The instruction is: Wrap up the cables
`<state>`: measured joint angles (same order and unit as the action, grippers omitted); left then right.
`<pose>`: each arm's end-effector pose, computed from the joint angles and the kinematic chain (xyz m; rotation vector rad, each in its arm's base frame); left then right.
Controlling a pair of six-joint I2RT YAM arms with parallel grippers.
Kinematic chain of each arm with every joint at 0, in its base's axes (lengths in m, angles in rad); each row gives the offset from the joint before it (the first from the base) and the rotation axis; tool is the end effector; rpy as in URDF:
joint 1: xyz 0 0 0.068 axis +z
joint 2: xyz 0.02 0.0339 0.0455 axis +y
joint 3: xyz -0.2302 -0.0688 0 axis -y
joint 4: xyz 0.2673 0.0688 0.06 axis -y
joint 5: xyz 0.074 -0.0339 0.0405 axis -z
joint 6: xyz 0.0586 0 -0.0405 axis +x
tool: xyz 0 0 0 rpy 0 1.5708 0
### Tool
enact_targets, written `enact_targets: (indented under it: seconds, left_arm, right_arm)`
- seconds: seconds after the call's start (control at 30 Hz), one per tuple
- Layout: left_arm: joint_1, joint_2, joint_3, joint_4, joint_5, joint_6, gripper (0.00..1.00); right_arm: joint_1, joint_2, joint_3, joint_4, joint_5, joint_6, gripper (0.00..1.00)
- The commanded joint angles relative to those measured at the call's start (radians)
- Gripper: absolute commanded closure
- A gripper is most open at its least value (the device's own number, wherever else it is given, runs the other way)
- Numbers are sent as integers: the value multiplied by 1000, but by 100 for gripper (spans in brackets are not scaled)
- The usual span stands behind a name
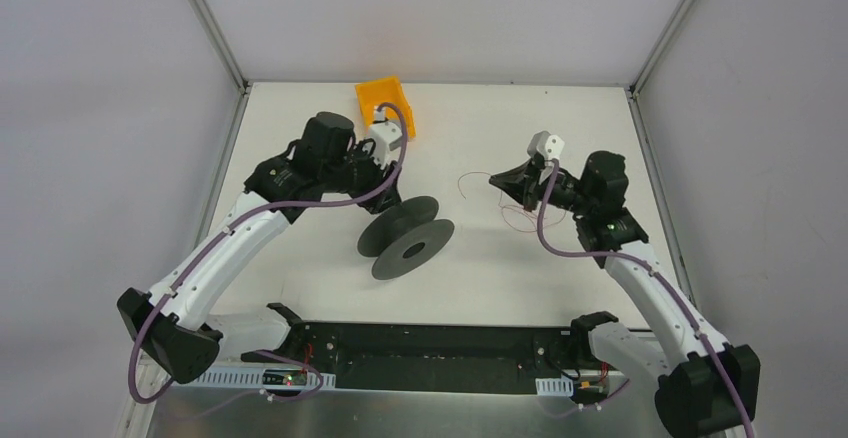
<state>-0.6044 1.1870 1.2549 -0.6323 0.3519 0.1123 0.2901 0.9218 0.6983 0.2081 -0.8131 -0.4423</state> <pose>0.2398 -0.1902 0.3359 0.9550 1.9476 -0.6617 0.2457 0.1178 0.2944 -1.1147 1.1561 0.5240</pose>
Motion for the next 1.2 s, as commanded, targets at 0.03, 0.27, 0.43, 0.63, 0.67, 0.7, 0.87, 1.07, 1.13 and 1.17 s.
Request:
enact_targets:
  seconds: [0.03, 0.27, 0.43, 0.63, 0.67, 0.7, 0.87, 1.07, 1.13, 1.17]
  left_arm:
    - [126, -72, 43, 19, 73, -151, 53]
    - [206, -118, -26, 22, 124, -198, 50]
    - [228, -127, -62, 26, 133, -235, 50]
    - [244, -146, -82, 34, 130, -246, 48]
    - [250, -144, -82, 34, 133, -250, 49]
    - [255, -142, -84, 34, 140, -256, 49]
    - [265, -137, -100, 49, 184, -261, 48]
    - [265, -191, -188, 145, 289, -187, 46]
    - [265, -233, -239, 200, 320, -168, 45]
    - [265, -253, -267, 232, 335, -161, 44]
  right_arm:
    - [63, 147, 116, 141, -158, -252, 100]
    - [191, 324, 234, 180, -228, -473, 100]
    - [251, 412, 279, 229, -250, -531, 100]
    - [344, 431, 265, 290, -214, -555, 100]
    - [355, 433, 266, 287, -211, -551, 100]
    - [366, 436, 267, 284, -210, -549, 100]
    - [397, 467, 231, 284, -167, -565, 100]
    - [418, 481, 179, 298, -107, -576, 100]
    - [419, 479, 162, 298, -95, -578, 100]
    - [419, 479, 153, 298, -89, -580, 100]
